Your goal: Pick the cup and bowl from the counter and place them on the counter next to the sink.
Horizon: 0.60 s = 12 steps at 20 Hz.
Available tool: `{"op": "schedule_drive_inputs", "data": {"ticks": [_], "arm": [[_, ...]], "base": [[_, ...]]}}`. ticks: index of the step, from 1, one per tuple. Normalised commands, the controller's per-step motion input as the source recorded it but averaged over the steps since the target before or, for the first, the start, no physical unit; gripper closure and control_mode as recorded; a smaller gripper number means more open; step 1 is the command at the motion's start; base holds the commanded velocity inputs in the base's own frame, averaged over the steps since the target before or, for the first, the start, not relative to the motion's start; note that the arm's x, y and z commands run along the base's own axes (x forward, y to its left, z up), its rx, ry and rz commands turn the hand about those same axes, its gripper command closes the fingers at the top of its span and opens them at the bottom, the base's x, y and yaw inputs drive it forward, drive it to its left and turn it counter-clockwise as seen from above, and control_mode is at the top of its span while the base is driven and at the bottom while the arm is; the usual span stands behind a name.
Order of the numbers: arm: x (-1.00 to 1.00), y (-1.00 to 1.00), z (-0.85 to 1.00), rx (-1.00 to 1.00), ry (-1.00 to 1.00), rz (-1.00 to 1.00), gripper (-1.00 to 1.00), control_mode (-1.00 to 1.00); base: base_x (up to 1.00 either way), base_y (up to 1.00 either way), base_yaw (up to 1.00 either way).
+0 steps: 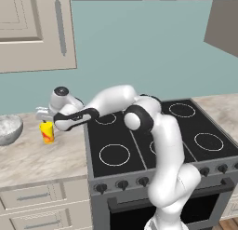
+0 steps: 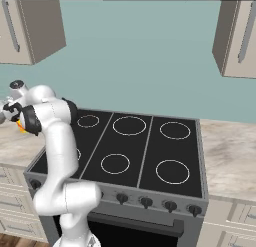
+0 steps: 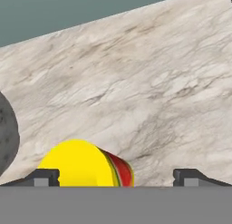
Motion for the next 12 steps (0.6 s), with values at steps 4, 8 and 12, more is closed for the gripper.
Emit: {"op": "schedule_drive_inputs", "data": {"ticks": [4,8,12], "arm": [[0.15,0.13,-0.1,-0.03,0.02,0.0,-1.0,-1.0],[0.14,0.1,-0.13,-0.02,0.01,0.0,-1.0,-1.0],[0.1,0.04,-0.15,-0.03,0.01,0.0,-1.0,-1.0]], "base": [[0.0,0.0,0.0],[0.0,0.0,0.0],[0.0,0.0,0.0]]}}
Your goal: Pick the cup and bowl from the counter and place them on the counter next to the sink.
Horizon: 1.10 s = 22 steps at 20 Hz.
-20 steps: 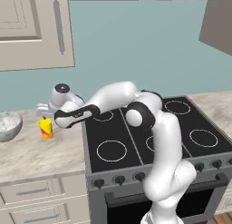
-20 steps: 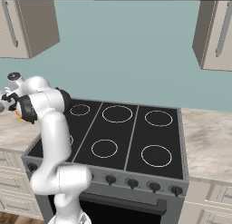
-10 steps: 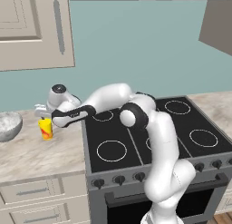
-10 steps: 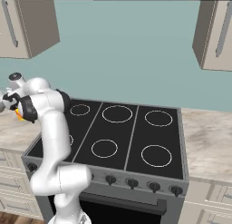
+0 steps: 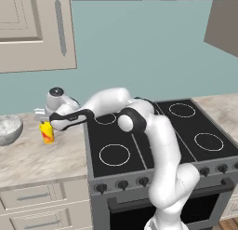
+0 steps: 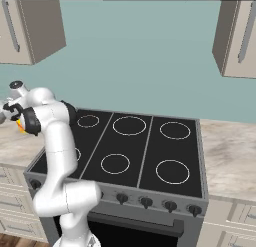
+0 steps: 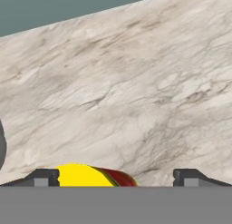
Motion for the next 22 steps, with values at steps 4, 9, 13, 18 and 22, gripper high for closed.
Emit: {"op": "schedule_drive_inputs", "data": {"ticks": [4,9,13,18,22], "arm": [[0.07,0.0,-0.19,-0.03,0.0,0.0,-1.0,-1.0],[0.04,0.0,-0.2,-0.01,0.0,0.0,-1.0,-1.0],[0.0,0.0,-0.28,-0.01,0.0,0.0,-1.0,-1.0],[-0.01,-0.08,-0.32,0.0,0.0,0.0,-1.0,-1.0],[-0.06,-0.27,-0.21,0.0,0.0,0.0,-1.0,-1.0]], "base": [[0.0,0.0,0.0],[0.0,0.0,0.0],[0.0,0.0,0.0],[0.0,0.0,0.0],[0.0,0.0,0.0]]}}
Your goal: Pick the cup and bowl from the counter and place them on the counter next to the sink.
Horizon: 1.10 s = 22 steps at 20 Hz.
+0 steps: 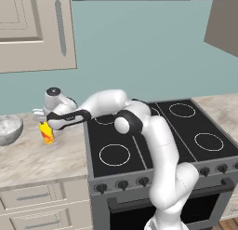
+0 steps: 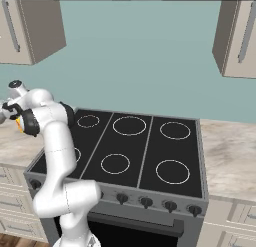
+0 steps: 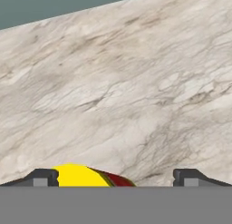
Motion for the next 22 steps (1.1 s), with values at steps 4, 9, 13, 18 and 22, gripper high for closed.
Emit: {"op": "schedule_drive_inputs", "data": {"ticks": [4,9,13,18,22], "arm": [[-0.02,-0.32,-0.1,0.0,0.0,0.0,-1.0,-1.0],[-0.23,-0.37,-0.23,0.0,0.01,0.0,-1.0,-1.0],[-0.26,-0.16,-0.3,-0.01,0.02,0.0,-1.0,-1.0],[-0.08,0.0,-0.31,0.0,0.0,0.0,-1.0,-1.0],[0.0,0.01,-0.04,0.0,0.01,0.0,-1.0,-1.0]], "base": [[0.0,0.0,0.0],[0.0,0.0,0.0],[0.0,0.0,0.0],[0.0,0.0,0.0],[0.0,0.0,0.0]]}}
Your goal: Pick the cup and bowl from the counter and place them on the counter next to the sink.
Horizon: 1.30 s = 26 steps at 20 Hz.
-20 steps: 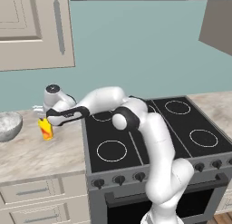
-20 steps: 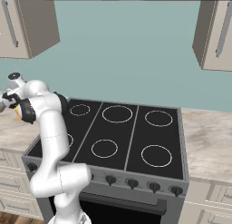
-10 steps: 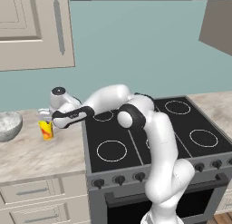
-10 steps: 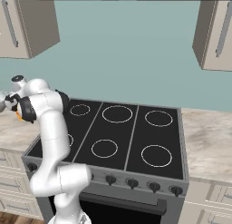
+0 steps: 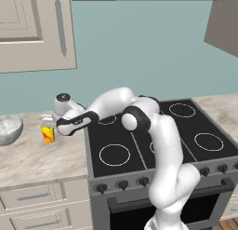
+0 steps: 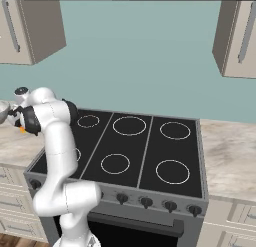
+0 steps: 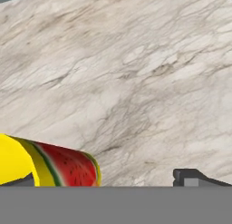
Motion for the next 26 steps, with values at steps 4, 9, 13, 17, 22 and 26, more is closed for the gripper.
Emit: {"op": "schedule_drive_inputs", "data": {"ticks": [4,9,13,17,22,26], "arm": [[0.0,0.0,0.0,0.0,0.0,0.0,1.0,-1.0],[0.0,0.0,0.0,0.0,0.0,0.0,1.0,-1.0],[0.0,0.0,0.0,0.0,0.0,0.0,1.0,-1.0],[-0.1,0.0,0.0,0.0,0.0,0.01,1.0,-1.0],[-0.55,-0.06,0.03,0.0,-0.04,0.0,1.0,-1.0],[-0.83,-0.59,0.11,0.0,-0.07,0.0,1.0,-1.0]], "base": [[0.0,0.0,0.0],[0.0,0.0,0.0],[0.0,0.0,0.0],[0.0,0.0,0.0],[0.0,0.0,0.0],[0.0,0.0,0.0]]}}
